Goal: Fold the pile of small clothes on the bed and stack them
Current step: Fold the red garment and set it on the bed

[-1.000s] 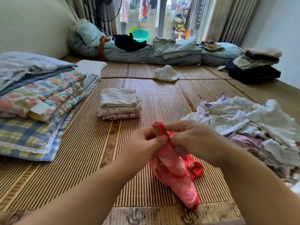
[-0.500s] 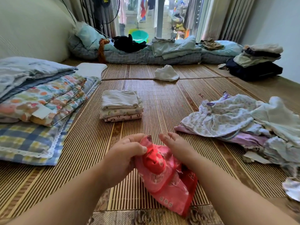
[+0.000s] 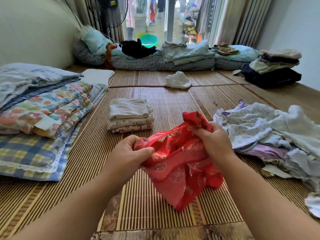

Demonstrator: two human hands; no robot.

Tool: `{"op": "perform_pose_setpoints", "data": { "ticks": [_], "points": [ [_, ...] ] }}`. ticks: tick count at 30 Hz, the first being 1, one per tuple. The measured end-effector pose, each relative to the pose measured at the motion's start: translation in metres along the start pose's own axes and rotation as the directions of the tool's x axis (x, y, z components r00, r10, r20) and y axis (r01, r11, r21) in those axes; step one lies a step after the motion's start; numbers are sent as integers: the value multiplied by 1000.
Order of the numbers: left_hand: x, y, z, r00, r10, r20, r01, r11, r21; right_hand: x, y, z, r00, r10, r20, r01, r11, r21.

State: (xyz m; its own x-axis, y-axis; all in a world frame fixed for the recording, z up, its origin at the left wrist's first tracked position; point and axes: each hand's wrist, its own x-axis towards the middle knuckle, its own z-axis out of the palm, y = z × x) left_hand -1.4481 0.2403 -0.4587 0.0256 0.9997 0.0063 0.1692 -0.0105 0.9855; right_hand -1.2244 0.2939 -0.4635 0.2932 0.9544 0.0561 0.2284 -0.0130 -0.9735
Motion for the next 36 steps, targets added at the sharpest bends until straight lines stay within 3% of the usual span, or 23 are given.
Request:
{"op": "perform_pose_setpoints", "data": {
  "ticks": [2, 6, 7, 9, 11, 12, 14, 16, 18, 20, 25, 29, 31, 33, 36],
  "points": [
    [4, 1, -2, 993, 31, -116, -24, 998, 61, -2, -5, -15, 1000, 12, -24, -8, 986, 169],
    [8, 3, -4, 926, 228, -300, -86, 902, 423, -10, -13, -33, 996, -40, -78, 53, 982, 181],
    [7, 4, -5, 907, 267, -325, -95, 883, 459, -13, -15, -37, 992, -83, -90, 92, 991, 94],
    [6, 5, -7, 874, 311, -373, -95, 863, 496, -17, -15, -47, 975, -208, -81, 180, 947, -267],
    [6, 4, -11, 851, 341, -400, -88, 842, 532, -22, -15, -54, 960, -281, 8, 227, 756, -614],
    [7, 3, -14, 843, 355, -404, -83, 829, 553, -24, -15, -56, 957, -287, 50, 237, 668, -705],
    [8, 0, -17, 839, 364, -405, -68, 808, 585, -29, -17, -58, 959, -272, 82, 235, 600, -765],
    [9, -3, -20, 852, 351, -388, -56, 798, 600, -31, -19, -62, 965, -246, 96, 240, 666, -706],
    [9, -5, -21, 884, 327, -334, -51, 778, 626, -34, -22, -63, 980, -168, 108, 200, 853, -482],
    [5, -6, -16, 925, 308, -221, -87, 741, 665, -40, -28, -58, 985, -129, 115, 157, 948, -277],
    [-13, 8, 29, 937, 320, 142, -335, 707, 623, -61, -48, -31, 942, -179, 284, 224, 965, -136],
    [-10, 15, 44, 941, 314, 127, -325, 734, 596, -71, -54, -17, 916, -226, 332, 297, 938, -181],
    [-2, 17, 36, 959, 281, 39, -244, 747, 618, -67, -49, -18, 918, -267, 294, 362, 866, -344],
    [6, 20, 24, 952, 301, -61, -200, 758, 620, -57, -38, -25, 920, -284, 269, 390, 718, -577],
    [17, 20, 4, 926, 332, -180, -144, 751, 644, -40, -23, -43, 954, -204, 221, 297, 537, -789]
  ]
}}
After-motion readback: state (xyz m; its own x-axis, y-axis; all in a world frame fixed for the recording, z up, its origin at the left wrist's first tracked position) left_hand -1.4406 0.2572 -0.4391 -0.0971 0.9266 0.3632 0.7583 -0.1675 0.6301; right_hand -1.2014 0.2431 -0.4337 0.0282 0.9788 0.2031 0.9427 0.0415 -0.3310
